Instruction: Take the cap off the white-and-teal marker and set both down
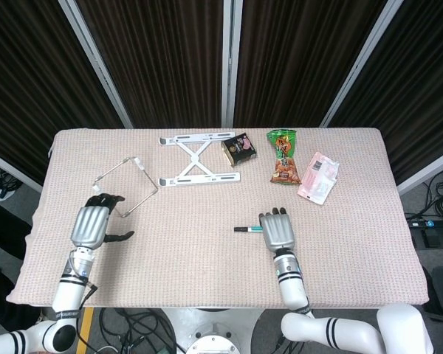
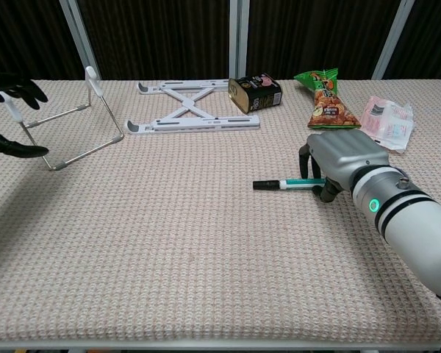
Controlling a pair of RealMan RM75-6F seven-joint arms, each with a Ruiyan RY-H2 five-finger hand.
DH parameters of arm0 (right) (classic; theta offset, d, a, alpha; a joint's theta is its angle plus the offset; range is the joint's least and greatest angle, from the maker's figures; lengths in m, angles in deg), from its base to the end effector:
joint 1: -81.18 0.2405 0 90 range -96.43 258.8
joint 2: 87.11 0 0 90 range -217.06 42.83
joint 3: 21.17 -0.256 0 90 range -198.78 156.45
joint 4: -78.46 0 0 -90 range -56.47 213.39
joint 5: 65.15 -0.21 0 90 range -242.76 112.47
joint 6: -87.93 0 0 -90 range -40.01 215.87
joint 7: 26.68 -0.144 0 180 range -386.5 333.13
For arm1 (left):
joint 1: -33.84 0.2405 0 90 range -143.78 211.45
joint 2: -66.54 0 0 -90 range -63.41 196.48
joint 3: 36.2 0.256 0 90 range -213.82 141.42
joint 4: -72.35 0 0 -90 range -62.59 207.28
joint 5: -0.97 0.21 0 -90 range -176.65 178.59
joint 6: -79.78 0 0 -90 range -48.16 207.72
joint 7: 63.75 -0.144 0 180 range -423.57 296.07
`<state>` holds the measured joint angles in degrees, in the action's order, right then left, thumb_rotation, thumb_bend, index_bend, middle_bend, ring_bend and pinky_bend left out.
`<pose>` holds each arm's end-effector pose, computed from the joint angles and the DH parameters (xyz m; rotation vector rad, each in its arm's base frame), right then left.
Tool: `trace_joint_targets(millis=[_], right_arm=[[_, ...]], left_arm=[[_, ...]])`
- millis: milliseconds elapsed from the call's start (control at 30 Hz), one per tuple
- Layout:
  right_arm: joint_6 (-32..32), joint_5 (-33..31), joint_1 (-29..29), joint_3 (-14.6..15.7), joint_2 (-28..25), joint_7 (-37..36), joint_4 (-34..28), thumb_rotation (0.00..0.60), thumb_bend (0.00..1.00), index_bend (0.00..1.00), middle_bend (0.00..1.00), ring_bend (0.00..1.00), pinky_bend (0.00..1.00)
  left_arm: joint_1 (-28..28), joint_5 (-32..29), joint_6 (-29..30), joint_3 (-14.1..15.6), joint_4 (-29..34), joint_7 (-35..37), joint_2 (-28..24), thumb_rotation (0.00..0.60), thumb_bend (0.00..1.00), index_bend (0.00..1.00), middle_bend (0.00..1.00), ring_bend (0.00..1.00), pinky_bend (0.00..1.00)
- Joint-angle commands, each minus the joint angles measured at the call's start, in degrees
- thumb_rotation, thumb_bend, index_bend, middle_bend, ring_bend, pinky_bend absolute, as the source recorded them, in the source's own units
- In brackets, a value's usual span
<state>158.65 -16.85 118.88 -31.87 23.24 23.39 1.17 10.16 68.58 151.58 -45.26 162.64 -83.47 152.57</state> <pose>-0.1528 -0.2984 -0.0944 1.6807 -0.8948 0.6009 -0.2287 0.2806 0.0302 -1.4934 -1.0201 -0.9165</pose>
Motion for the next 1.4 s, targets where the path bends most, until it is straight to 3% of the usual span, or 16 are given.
trace_joint_targets(millis=[33,233,333,500,733,1100,1400], right_arm=[[0.2,0.1,0.0,-0.1,0.0,0.4,-0.3,0.600,0.33,0.51,0.52,0.26,0.25],[1.5,1.8,0.1,-1.1,-0.9,0.4,-2.7,0.600,0.33,0.54,0.54,0.27,0.27],[2.3,2.7,0.6,-2.3,-1.8,0.5,-4.4,0.600,0.33,0.54,0.54,0.27,0.27],[2.9,2.7,3.2,-6.1,-2.8,3.3,-6.6,0.600,0.33,0.55,0.54,0.27,0.27],[2.9,1.4,10.0,-12.1,-1.2,9.7,-5.9,0.600,0.33,0.55,0.54,0.27,0.27],[-0.1,-3.5,20.3,-17.9,4.6,13.8,1.0,0.600,0.33,0.55,0.55,0.27,0.27],[-1.1,-4.1,26.8,-20.5,9.8,11.4,10.7,0.600,0.33,0.56,0.55,0.28,0.28]], left_arm=[[0.0,-0.1,-0.2,0.0,-0.2,0.4,0.1,0.437,0.00,0.25,0.27,0.17,0.22],[-0.1,-0.7,-0.9,-0.3,-0.6,1.5,0.1,0.436,0.00,0.25,0.27,0.17,0.22],[-0.4,-1.7,-2.1,-0.9,-0.2,2.8,-0.2,0.500,0.00,0.25,0.27,0.17,0.23],[-2.2,-4.1,-3.4,-3.0,0.6,0.8,-1.0,0.595,0.00,0.25,0.27,0.17,0.26],[-7.3,-8.4,-5.9,-7.2,2.2,-4.9,-1.5,0.600,0.00,0.25,0.29,0.18,0.28],[-14.4,-14.1,-8.0,-10.3,-0.4,-11.1,1.4,0.600,0.00,0.27,0.31,0.19,0.29],[-17.6,-17.9,-3.5,-11.3,-3.2,-15.9,6.8,0.600,0.01,0.35,0.39,0.26,0.34]])
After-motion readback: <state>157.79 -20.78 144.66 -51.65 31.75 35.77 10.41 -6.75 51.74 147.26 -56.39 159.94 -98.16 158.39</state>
